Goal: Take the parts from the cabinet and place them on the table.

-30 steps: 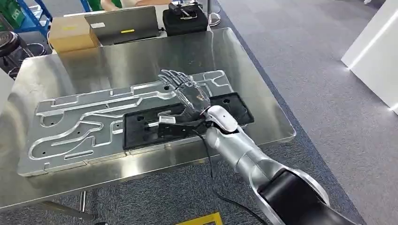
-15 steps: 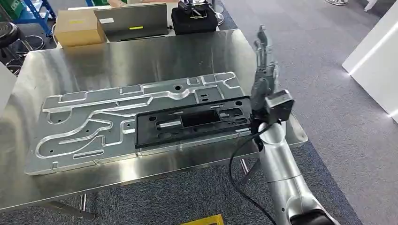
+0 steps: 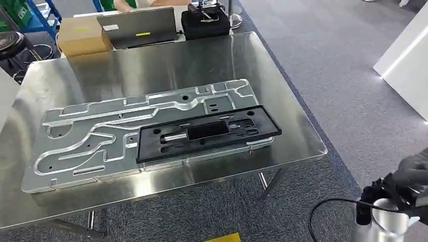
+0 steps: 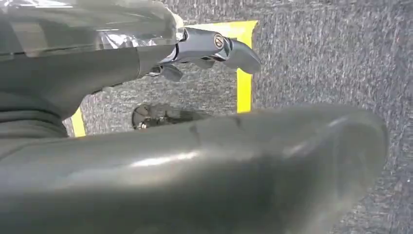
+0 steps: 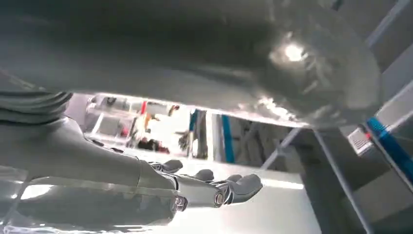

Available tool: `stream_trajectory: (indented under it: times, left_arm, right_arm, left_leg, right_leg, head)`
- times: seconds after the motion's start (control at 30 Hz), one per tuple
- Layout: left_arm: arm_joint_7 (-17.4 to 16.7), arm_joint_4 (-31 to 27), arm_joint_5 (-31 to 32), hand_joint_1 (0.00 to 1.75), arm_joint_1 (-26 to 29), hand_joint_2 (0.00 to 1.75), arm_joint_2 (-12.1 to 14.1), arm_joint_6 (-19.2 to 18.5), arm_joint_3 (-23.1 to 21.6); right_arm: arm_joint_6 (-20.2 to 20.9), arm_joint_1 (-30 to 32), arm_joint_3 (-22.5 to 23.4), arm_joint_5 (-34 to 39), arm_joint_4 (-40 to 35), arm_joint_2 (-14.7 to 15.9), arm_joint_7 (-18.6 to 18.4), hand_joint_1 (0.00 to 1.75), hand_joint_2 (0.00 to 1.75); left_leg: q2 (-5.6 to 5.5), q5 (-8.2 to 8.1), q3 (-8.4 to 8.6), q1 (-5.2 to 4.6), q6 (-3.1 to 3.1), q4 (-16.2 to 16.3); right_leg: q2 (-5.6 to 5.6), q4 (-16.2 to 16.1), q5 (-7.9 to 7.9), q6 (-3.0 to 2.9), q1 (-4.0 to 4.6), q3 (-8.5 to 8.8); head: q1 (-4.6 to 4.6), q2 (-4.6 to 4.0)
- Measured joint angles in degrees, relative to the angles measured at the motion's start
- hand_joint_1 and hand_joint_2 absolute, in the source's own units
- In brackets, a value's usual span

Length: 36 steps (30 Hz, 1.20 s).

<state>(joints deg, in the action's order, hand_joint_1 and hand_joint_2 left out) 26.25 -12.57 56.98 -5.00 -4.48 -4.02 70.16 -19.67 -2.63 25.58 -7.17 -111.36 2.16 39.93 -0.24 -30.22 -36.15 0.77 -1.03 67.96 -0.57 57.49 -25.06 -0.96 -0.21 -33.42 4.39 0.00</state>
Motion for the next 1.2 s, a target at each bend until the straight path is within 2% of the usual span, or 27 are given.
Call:
stream_trajectory:
  times: [0.03,0.17,0.2,0.23,0.27,0.33,0.4,0.43,0.47,0.5,0.57,0.6,0.63,0.67,0.7,0.77,0.8,0.87,0.9,0.93,0.97,1.03,1.07,1.1,1.13,1.17,1.2]
  left_arm:
    - [-0.04,0.0,0.0,0.0,0.0,0.0,0.04,0.0,0.02]
    - [-0.04,0.0,-0.02,0.0,0.0,0.0,0.04,0.0,0.02]
    - [-0.15,-0.02,-0.15,0.0,-0.17,0.0,0.09,0.02,0.04]
    - [-0.41,-0.02,-0.28,0.0,-0.09,0.0,0.11,0.15,0.07]
    - [-0.55,0.0,-0.52,0.0,-0.1,0.0,0.07,0.35,0.09]
    - [-0.52,-0.02,-0.48,0.0,-0.1,0.0,0.09,0.44,0.15]
    - [-0.35,-0.02,-0.41,0.0,-0.08,0.0,0.22,0.44,0.33]
    - [-0.24,-0.02,-0.33,0.0,0.01,0.0,0.26,0.44,0.42]
    - [-0.17,-0.02,-0.26,0.0,0.14,0.0,0.31,0.42,0.44]
    - [-0.15,-0.02,-0.13,0.0,0.24,0.0,0.35,0.44,0.46]
    - [-0.17,-0.02,0.02,0.0,0.38,0.0,0.39,0.52,0.5]
    - [-0.17,-0.02,0.09,0.0,0.24,0.0,0.41,0.79,0.57]
    - [-0.17,-0.02,0.24,0.0,0.2,0.0,0.41,0.85,0.57]
    - [-0.17,-0.02,0.35,0.0,0.13,0.0,0.41,0.96,0.57]
    - [-0.15,-0.02,0.44,0.0,0.13,0.0,0.46,1.0,0.61]
    - [-0.2,-0.02,0.46,0.0,0.38,0.0,0.46,1.24,0.76]
    - [-0.2,-0.02,0.5,0.0,0.53,0.0,0.55,1.35,0.92]
    - [-0.2,-0.02,0.57,0.0,0.7,0.0,0.55,1.49,0.98]
    - [-0.2,-0.02,0.7,0.0,0.7,0.0,0.55,1.51,1.01]
    - [-0.2,-0.02,0.72,0.0,0.71,0.0,0.55,1.53,1.01]
    - [-0.15,-0.02,1.14,0.0,0.71,0.0,0.55,1.51,1.01]
    - [-0.17,-0.02,1.2,0.0,0.74,0.0,0.55,1.64,1.01]
    - [-0.17,-0.02,1.2,0.0,0.73,0.0,0.57,1.7,1.01]
    - [-0.17,-0.02,1.2,0.0,0.7,0.0,0.59,1.79,1.03]
    - [-0.17,-0.02,1.2,0.0,0.63,0.0,0.61,1.84,1.03]
    - [-0.17,-0.02,1.18,0.0,0.55,0.0,0.68,1.86,1.07]
    - [-0.22,-0.04,1.18,0.0,0.58,0.0,0.68,1.92,1.11]
  right_arm:
    - [0.04,0.48,0.51,0.36,-0.21,0.0,0.0,0.0,0.0]
    - [0.07,0.75,0.7,0.53,-0.31,0.0,0.0,0.0,0.0]
    - [0.2,2.9,2.97,1.57,-1.51,0.09,0.02,0.0,0.0]
    - [0.61,4.11,4.47,1.23,-1.88,0.13,0.02,0.0,0.0]
    - [-0.07,7.18,6.93,-0.37,-1.81,0.07,0.02,0.0,0.0]
    - [-1.51,9.56,8.22,-1.25,-1.42,0.04,0.0,0.0,0.0]
    - [-2.6,11.93,8.54,-1.53,-0.7,-0.24,0.0,0.0,0.0]
    - [-2.73,13.19,8.54,-1.73,-0.46,-0.57,0.0,0.0,0.0]
    - [-2.51,13.85,8.54,-1.93,0.07,-1.14,0.0,0.0,0.0]
    - [-1.58,14.2,8.54,-1.73,0.61,-1.53,0.0,0.0,0.0]
    - [2.48,14.45,8.61,0.07,1.56,-2.08,0.0,0.0,0.0]
    - [5.65,14.43,8.81,1.16,1.93,-2.43,0.0,0.0,0.0]
    - [8.45,14.37,9.11,1.86,2.08,-2.71,-0.02,0.0,0.0]
    - [11.66,14.64,9.59,2.21,2.36,-3.3,0.0,0.0,0.0]
    - [13.33,14.62,10.13,2.14,2.54,-3.82,0.02,0.0,0.0]
    - [14.79,14.23,10.51,1.42,3.1,-4.54,0.0,0.0,0.0]
    - [14.95,13.88,10.51,1.16,3.46,-4.96,0.0,0.0,0.0]
    - [15.13,13.56,10.51,1.0,4.09,-5.44,0.0,0.0,0.0]
    - [15.23,13.63,10.6,1.03,4.48,-5.75,0.0,0.0,0.0]
    - [15.28,13.54,10.71,1.05,4.79,-5.88,0.0,0.0,0.0]
    - [15.67,13.4,10.77,1.33,5.2,-6.14,0.0,0.0,0.0]
    - [16.59,13.06,11.38,1.38,6.69,-6.95,0.0,0.0,0.0]
    - [16.98,13.0,11.65,0.78,7.33,-7.3,0.0,0.0,0.0]
    - [16.98,12.87,12.0,0.1,8.03,-7.63,0.0,0.0,0.0]
    - [17.03,12.62,12.46,-0.79,9.01,-7.98,0.0,0.0,0.0]
    - [16.67,12.51,13.09,-2.08,10.45,-8.35,0.0,0.0,0.0]
    - [16.35,12.33,13.52,-2.82,11.6,-8.59,0.0,0.0,0.0]
  left_leg:
    - [0.0,0.93,1.25,0.0,0.04,-2.2]
    - [0.0,1.43,1.97,0.0,0.08,-3.45]
    - [-0.1,2.22,5.09,-0.37,0.72,-9.4]
    - [-0.13,2.55,4.81,-0.31,1.24,-9.2]
    - [-0.06,3.65,4.51,-0.19,2.51,-10.0]
    - [0.09,4.38,4.06,-0.17,3.11,-10.22]
    - [0.14,5.14,2.98,-0.29,3.27,-10.19]
    - [0.15,5.56,2.29,-0.37,3.22,-10.1]
    - [0.18,5.9,1.71,-0.38,3.11,-10.0]
    - [0.31,6.26,1.12,-0.38,3.0,-9.86]
    - [-0.17,7.07,-0.02,-0.37,2.53,-9.66]
    - [-0.4,7.56,-0.34,-0.34,2.14,-9.58]
    - [-0.58,7.99,-0.74,-0.39,1.73,-9.57]
    - [-0.79,8.51,-0.46,-0.36,1.36,-9.96]
    - [-1.07,8.93,-0.47,-0.26,1.04,-9.95]
    - [-2.15,10.49,-0.91,-0.32,0.01,-10.72]
    - [-2.29,9.99,-1.42,0.07,-0.08,-10.23]
    - [-1.06,3.21,-3.29,-0.09,-0.38,-5.48]
    - [-0.72,-1.07,-4.46,-0.05,-0.67,-0.34]
    - [-0.58,-3.31,-5.04,-0.03,-0.85,3.57]
    - [-0.48,-4.01,-5.18,-0.03,-0.97,6.82]
    - [-0.36,-0.32,-2.53,-0.04,-0.97,7.3]
    - [-0.33,1.92,0.44,-0.05,-0.86,4.11]
    - [-0.27,2.84,3.37,-0.05,-0.7,0.47]
    - [-0.19,1.93,7.97,-0.07,-0.29,-5.71]
    - [-0.15,-0.95,11.61,-0.5,0.15,-11.36]
    - [-0.15,-1.14,11.75,-0.54,0.59,-11.91]
  right_leg:
    - [0.03,0.08,-0.03,0.05,-0.02,-0.02]
    - [0.05,0.11,-0.04,0.1,-0.02,-0.02]
    - [0.17,0.99,-0.28,0.83,0.42,-0.45]
    - [0.22,0.99,0.02,1.31,0.25,-0.61]
    - [0.32,0.94,0.34,2.33,0.0,-0.66]
    - [0.46,4.37,-4.05,2.9,-0.21,-1.91]
    - [0.47,12.8,-9.86,3.37,-0.53,-4.71]
    - [0.47,16.57,-11.52,3.56,-0.69,-5.7]
    - [0.46,17.61,-11.46,3.65,-0.79,-5.48]
    - [0.46,16.27,-10.24,3.71,-0.88,-4.06]
    - [0.73,7.41,-6.48,3.54,-1.12,2.21]
    - [2.23,1.95,-5.94,3.12,-1.18,6.15]
    - [4.12,-1.71,-7.22,2.88,-0.97,8.27]
    - [4.0,-0.91,-5.99,2.73,-0.82,7.92]
    - [3.76,-1.31,-6.06,2.49,-0.61,7.92]
    - [2.61,-1.39,-5.15,1.53,-0.34,7.22]
    - [1.75,-1.86,-4.18,1.02,-1.06,6.5]
    - [0.74,-2.04,-2.92,0.23,-0.88,5.05]
    - [0.47,-2.0,-2.22,0.22,-0.67,4.1]
    - [-0.07,-1.94,-1.67,0.2,-0.58,3.33]
    - [-0.46,-1.79,-1.09,0.22,-0.47,2.44]
    - [-0.97,-1.27,0.05,0.37,-0.41,0.44]
    - [-1.12,-0.85,0.43,0.5,-0.41,-0.51]
    - [-1.16,-0.47,0.73,0.64,-0.41,-1.17]
    - [-1.18,0.13,1.09,0.87,-0.41,-1.84]
    - [-1.17,0.57,1.4,1.24,-0.17,-2.25]
    - [-1.17,0.56,1.69,1.48,-0.23,-2.12]
  head:
    - [0.0,0.0]
    - [0.0,0.0]
    - [0.0,0.0]
    - [0.0,0.0]
    - [0.0,0.0]
    - [0.0,0.0]
    - [0.0,0.0]
    - [0.0,0.0]
    - [0.0,0.0]
    - [0.0,0.0]
    - [0.0,0.0]
    - [0.0,0.0]
    - [0.0,0.0]
    - [0.02,0.0]
    - [0.02,0.0]
    - [0.0,0.0]
    - [0.0,0.0]
    - [0.0,0.0]
    - [0.0,0.0]
    - [0.02,0.0]
    - [0.0,0.0]
    - [0.0,0.0]
    - [0.0,0.0]
    - [0.0,0.0]
    - [0.0,0.0]
    - [0.02,0.0]
    - [0.02,0.0]
